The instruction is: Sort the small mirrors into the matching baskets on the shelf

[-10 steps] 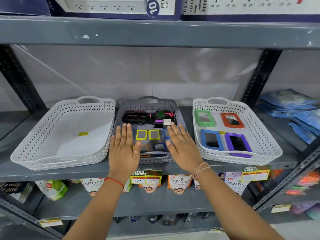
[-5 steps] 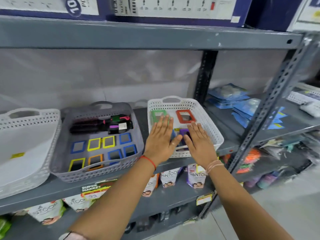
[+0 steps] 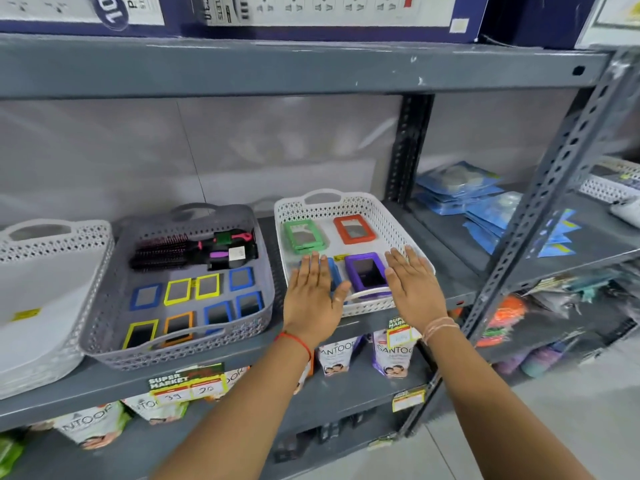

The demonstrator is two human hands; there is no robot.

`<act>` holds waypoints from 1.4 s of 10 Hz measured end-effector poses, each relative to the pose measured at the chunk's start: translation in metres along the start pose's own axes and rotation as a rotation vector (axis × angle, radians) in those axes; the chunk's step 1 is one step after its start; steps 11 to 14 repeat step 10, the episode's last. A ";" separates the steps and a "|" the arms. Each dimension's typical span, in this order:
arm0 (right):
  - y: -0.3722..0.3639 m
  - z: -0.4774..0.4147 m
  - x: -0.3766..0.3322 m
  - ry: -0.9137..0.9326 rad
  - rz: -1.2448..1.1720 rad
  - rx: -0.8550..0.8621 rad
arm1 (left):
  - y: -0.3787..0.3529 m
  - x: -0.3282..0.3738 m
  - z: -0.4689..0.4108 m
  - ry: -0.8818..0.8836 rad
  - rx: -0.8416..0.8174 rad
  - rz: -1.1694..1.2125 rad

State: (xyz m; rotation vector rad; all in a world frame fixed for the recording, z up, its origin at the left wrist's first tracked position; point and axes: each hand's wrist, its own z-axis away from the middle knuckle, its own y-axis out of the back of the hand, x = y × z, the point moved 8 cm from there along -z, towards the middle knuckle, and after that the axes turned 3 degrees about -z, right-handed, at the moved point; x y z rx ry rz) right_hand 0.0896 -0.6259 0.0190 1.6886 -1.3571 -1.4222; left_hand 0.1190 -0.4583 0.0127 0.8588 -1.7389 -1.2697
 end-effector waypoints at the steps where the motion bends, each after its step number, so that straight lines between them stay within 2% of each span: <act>1: -0.002 -0.003 0.002 0.003 -0.002 -0.019 | 0.000 0.001 0.000 0.018 -0.025 -0.007; 5: -0.001 -0.007 -0.003 0.020 -0.014 -0.088 | -0.001 0.000 0.003 0.055 -0.064 -0.025; 8: -0.005 -0.008 0.000 0.013 -0.009 -0.158 | 0.002 0.001 0.002 0.066 -0.019 0.017; 9: 0.002 -0.009 -0.002 0.019 -0.073 -0.125 | 0.009 0.001 0.005 0.022 0.033 0.079; 10: 0.019 -0.007 -0.039 0.196 -0.132 0.069 | 0.031 0.003 0.017 -0.047 0.206 0.141; 14: 0.019 -0.007 -0.039 0.196 -0.132 0.069 | 0.031 0.003 0.017 -0.047 0.206 0.141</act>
